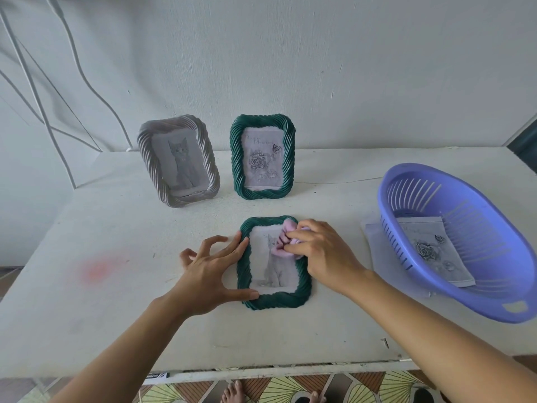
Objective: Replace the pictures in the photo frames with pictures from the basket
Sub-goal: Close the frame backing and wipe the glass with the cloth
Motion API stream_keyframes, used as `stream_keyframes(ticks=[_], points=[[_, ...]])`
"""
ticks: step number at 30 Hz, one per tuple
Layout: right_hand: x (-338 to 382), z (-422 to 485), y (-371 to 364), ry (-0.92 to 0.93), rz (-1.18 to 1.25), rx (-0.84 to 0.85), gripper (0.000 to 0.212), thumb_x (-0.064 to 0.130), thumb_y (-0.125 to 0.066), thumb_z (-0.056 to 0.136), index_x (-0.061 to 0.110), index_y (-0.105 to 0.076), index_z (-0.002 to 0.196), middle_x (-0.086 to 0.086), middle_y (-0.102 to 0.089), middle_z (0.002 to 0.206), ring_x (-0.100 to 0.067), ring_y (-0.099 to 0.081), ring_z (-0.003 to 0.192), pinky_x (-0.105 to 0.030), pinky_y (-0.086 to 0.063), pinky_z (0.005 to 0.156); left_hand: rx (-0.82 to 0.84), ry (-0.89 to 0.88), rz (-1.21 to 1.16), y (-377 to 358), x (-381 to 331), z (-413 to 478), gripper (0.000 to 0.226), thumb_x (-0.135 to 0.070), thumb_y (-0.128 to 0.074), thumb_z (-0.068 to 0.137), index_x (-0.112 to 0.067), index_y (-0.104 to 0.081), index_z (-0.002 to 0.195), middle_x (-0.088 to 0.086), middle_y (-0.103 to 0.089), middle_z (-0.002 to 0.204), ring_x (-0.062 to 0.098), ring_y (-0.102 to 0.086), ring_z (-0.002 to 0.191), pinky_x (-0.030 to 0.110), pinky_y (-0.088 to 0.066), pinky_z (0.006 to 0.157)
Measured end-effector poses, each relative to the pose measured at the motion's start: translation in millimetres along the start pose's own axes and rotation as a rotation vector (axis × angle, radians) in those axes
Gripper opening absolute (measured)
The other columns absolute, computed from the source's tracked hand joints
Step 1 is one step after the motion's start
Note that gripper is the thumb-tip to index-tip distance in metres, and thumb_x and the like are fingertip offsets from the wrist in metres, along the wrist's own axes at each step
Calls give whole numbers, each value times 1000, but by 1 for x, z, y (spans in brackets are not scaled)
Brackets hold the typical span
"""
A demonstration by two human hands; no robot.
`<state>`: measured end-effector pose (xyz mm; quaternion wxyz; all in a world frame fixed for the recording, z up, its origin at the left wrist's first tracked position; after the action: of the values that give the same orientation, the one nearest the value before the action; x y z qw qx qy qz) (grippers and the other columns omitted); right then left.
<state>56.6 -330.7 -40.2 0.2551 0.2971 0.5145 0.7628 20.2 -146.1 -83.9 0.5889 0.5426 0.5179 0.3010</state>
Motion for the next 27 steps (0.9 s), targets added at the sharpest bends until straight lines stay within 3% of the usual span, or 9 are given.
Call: stream_keyframes(ticks=[9,18,22,27], points=[[4,25,-16,-103,6,-6,49,5,-34,89,20,-73,114,0,-67,122,-25,-52,107,-40,-47,85,-4,2,-1,0,-2,1,104,-97,-36,69,-53,8,151,-35,7,157,4,-3,143,39,-10,98],[41,13,-25,31,229,62,25,1,-62,87,16,-74,104,5,-70,105,-18,-50,106,-38,-45,91,-37,6,-11,5,-2,-1,104,-99,-39,64,-55,-2,151,-42,3,153,0,-9,141,37,-13,95],[47,-15,-18,103,287,146,26,2,-60,88,18,-76,101,6,-70,111,-16,-52,111,-35,-43,97,-41,0,-6,5,-1,-1,106,-100,-38,63,-54,-2,152,-40,2,155,1,-10,141,37,-12,94],[35,-31,-2,117,171,113,37,-4,-52,80,20,-76,95,8,-70,108,-16,-53,109,-33,-43,94,-30,-7,-10,4,0,-1,105,-98,-39,66,-55,2,151,-39,6,155,1,-6,142,37,-10,96]])
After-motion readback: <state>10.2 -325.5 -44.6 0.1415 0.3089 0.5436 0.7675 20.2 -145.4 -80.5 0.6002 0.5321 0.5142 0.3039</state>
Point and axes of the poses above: each hand's wrist, its own z-axis towards the middle knuckle, its own y-axis out of the back of the hand, x = y × z, the point moved 9 cm from there along z, towards the middle knuckle
